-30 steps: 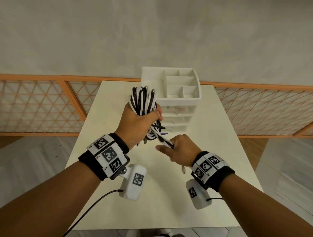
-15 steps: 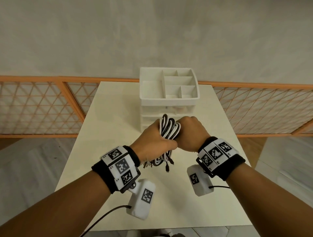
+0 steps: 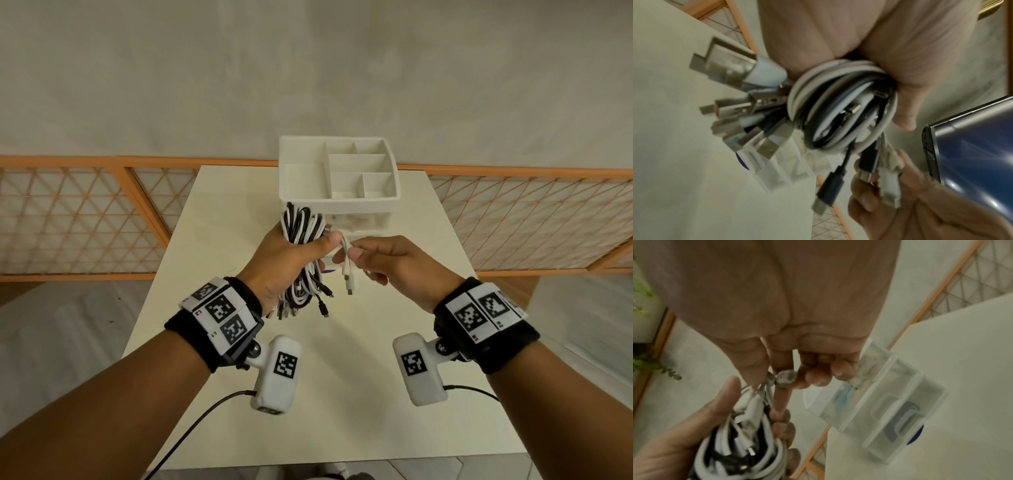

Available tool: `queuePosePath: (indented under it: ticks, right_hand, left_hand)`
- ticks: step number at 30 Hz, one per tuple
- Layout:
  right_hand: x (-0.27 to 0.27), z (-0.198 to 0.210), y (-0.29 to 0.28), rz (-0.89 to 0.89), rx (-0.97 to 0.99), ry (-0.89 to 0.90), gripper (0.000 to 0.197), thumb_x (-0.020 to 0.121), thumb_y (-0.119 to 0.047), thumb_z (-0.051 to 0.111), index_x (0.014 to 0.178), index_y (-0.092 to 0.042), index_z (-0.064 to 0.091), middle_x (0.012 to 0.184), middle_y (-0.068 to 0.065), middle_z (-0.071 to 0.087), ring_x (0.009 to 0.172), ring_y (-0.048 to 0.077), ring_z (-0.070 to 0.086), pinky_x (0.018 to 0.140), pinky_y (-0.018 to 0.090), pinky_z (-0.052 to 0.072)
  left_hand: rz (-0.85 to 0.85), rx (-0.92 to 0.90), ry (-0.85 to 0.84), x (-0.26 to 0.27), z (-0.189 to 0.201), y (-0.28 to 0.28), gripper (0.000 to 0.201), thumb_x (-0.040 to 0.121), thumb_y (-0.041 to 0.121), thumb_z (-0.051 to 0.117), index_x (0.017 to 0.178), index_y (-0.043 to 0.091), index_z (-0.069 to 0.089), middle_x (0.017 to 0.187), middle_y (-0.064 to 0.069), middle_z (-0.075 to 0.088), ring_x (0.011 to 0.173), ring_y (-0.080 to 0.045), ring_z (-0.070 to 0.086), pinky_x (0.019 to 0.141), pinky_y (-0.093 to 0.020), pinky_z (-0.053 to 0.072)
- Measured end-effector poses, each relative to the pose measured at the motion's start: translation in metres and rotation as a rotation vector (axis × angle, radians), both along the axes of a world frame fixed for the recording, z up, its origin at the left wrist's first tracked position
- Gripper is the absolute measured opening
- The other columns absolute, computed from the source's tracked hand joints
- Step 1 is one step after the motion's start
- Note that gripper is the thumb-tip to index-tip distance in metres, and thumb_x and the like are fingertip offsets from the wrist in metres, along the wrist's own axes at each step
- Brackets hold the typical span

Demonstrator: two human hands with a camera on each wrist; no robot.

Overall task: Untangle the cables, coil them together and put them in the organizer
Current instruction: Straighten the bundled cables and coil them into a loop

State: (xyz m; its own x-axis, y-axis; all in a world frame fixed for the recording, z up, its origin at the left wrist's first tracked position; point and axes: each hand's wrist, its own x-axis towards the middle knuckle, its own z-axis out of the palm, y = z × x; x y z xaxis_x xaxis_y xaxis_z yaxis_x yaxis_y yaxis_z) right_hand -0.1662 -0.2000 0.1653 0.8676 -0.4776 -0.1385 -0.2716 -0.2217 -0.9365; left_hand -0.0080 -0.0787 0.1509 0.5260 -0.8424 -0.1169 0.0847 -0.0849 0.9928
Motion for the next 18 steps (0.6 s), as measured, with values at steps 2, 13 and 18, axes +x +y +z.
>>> queuePosePath:
  ticks: [2,13,18]
  right_hand:
    - [0.004,0.002,0.003,-0.02,0.076,-0.064,0.022,0.098,-0.024,0.061,0.101,-0.009,0.077,0.069,0.022,0.032,0.069,0.032,0.019,0.064,0.039,0.016]
    - [0.022,-0.009,0.018,-0.193,-0.023,-0.129,0.034,0.09,-0.016,0.072,0.083,0.016,0.067,0.06,0.013,0.039,0.053,0.019,0.033,0.055,0.028,0.03]
    - [0.024,-0.009,0.03,-0.119,-0.03,-0.197,0.03,0.098,-0.019,0.063,0.069,-0.015,0.07,0.065,0.006,0.053,0.057,0.016,0.048,0.058,0.029,0.042]
  left_hand:
    - [-0.024,-0.019,0.004,-0.001,-0.001,0.0,0.031,0.085,0.028,0.075,0.106,0.007,0.068,0.081,0.005,0.072,0.077,-0.01,0.069,0.072,-0.028,0.053]
    - [-0.108,-0.082,0.082,-0.004,0.002,0.001,0.047,0.083,0.033,0.073,0.112,-0.002,0.064,0.098,-0.015,0.071,0.095,-0.028,0.069,0.086,-0.042,0.055]
    - [-0.068,-0.124,0.14,-0.003,0.01,-0.002,0.043,0.08,0.029,0.078,0.106,-0.002,0.062,0.088,-0.016,0.073,0.083,-0.033,0.073,0.069,-0.039,0.058]
